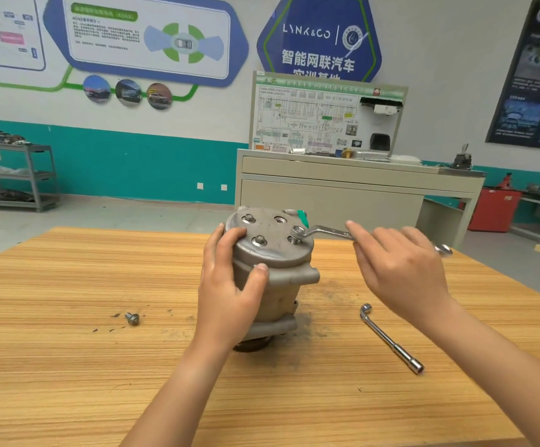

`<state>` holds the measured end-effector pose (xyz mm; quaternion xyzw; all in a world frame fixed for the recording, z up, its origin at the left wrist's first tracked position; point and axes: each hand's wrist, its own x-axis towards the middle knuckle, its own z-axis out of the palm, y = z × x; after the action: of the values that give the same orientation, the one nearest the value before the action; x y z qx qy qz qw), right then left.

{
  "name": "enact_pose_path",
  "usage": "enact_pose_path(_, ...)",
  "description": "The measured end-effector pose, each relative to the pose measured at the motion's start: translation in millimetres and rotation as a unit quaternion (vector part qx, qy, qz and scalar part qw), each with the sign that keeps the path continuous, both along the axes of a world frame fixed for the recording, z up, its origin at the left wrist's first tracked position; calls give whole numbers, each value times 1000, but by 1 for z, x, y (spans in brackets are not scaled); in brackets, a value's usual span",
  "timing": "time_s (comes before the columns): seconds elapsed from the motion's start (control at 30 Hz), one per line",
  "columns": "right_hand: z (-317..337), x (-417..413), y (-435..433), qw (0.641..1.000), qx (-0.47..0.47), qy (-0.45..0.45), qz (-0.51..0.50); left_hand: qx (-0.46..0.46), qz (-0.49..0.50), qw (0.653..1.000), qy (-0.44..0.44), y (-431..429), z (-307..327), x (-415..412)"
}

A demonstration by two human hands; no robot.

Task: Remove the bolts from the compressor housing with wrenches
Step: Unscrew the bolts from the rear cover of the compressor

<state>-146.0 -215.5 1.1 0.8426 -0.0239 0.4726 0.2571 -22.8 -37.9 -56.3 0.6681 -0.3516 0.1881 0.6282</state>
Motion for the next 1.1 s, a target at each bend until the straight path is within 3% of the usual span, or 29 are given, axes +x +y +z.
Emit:
enact_pose_path(0.13, 9, 43, -23, 998, 25, -36, 53, 19, -11, 1000, -3, -2, 1, 3)
enact_pose_path(0.3, 39, 94, -21, 992, 3, 20, 124, 35, 0, 999, -4, -5, 3, 0)
enact_pose_path(0.43, 45, 105, -14, 992, -33, 28, 115, 24, 13, 1000, -10, -7, 2, -3)
enact_pose_path(0.57, 57, 75, -25, 976, 211, -56, 21, 5, 10, 1000, 1, -7, -1, -6)
enact_pose_path(0.67, 57, 36, -22, 950, 309, 2, 39, -6, 23, 1000, 3, -9, -3, -7)
enact_pose_path(0.83, 31, -13, 18, 961, 174, 185, -113, -13, 33, 999, 4, -10, -3, -12)
enact_pose_path(1.1, 35, -11, 53, 952, 41, 226, -204, -4, 39, 999, 7, -13, -2, -11)
